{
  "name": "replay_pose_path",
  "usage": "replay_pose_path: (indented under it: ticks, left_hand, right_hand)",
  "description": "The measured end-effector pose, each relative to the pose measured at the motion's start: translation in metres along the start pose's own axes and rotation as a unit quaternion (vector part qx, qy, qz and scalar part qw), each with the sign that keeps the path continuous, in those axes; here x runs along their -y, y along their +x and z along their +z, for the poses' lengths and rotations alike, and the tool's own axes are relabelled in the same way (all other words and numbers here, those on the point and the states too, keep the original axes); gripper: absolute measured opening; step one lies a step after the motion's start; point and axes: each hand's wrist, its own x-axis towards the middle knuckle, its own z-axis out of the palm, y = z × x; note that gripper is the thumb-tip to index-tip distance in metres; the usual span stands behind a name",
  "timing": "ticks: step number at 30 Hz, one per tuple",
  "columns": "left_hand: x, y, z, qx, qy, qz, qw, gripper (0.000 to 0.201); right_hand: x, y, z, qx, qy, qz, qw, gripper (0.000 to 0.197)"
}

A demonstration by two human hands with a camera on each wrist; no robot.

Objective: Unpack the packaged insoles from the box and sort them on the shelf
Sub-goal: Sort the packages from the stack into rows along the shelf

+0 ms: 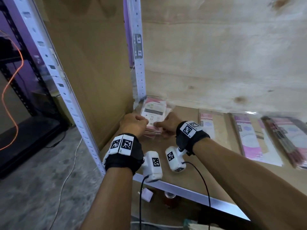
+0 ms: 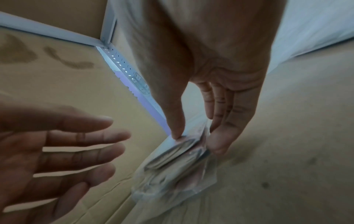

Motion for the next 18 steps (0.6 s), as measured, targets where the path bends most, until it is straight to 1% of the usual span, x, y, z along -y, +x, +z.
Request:
replay_pose_path:
  ticks: [2,4,6,8,9,11,13,14,15,16,18]
  left_hand:
    - [0.002,0.001,-0.003,0.003,0.005,-0.003,1.000,0.017]
    - [0.004,0.002,-0.004,0.001,0.005,-0.004,1.000,0.015]
    - [0.003,0.002,-0.004,-0.002,0.007,-0.004,1.000,0.019]
    - [0.002,0.002,-0.002,-0.004,0.007,-0.002,1.000,0.021]
    - [0.002,0.003,-0.001,-0.003,0.003,-0.003,1.000,0.021]
    - [-0.002,0.002,0.003,0.006,-0.016,-0.009,1.000,0.019]
    - [-0.007,0.001,0.009,0.024,-0.054,-0.028,0.998,0.015]
    - [-0.010,0.000,0.012,0.037,-0.089,-0.044,0.994,0.014]
    - [-0.013,-0.003,0.016,0.053,-0.132,-0.061,0.988,0.014]
    - [-0.017,-0.007,0.020,0.068,-0.175,-0.077,0.979,0.019]
    - [-0.023,-0.016,0.027,0.093,-0.237,-0.098,0.962,0.036]
  right_hand:
    - [-0.001,0.003,0.002,-0.002,-0.016,0.013,1.000,0.041]
    - [-0.002,0.004,0.001,0.009,-0.007,0.028,1.000,0.041]
    - [-0.002,0.000,-0.006,0.023,0.001,0.042,0.999,0.030]
    - [-0.005,-0.007,-0.014,0.040,0.002,0.034,0.999,0.015]
    - [-0.007,-0.011,-0.019,0.048,0.019,0.026,0.998,0.011]
    - [-0.012,-0.022,-0.029,0.061,0.083,0.018,0.995,0.010]
    - [-0.019,-0.036,-0.043,0.064,0.119,0.003,0.991,0.007]
    - [-0.022,-0.044,-0.050,0.061,0.122,-0.008,0.991,0.004]
    - [-0.026,-0.052,-0.059,0.055,0.122,-0.021,0.991,0.006]
    - [-0.029,-0.061,-0.068,0.048,0.121,-0.035,0.991,0.011]
    - [-0.034,-0.078,-0.084,0.024,0.116,-0.065,0.991,0.022]
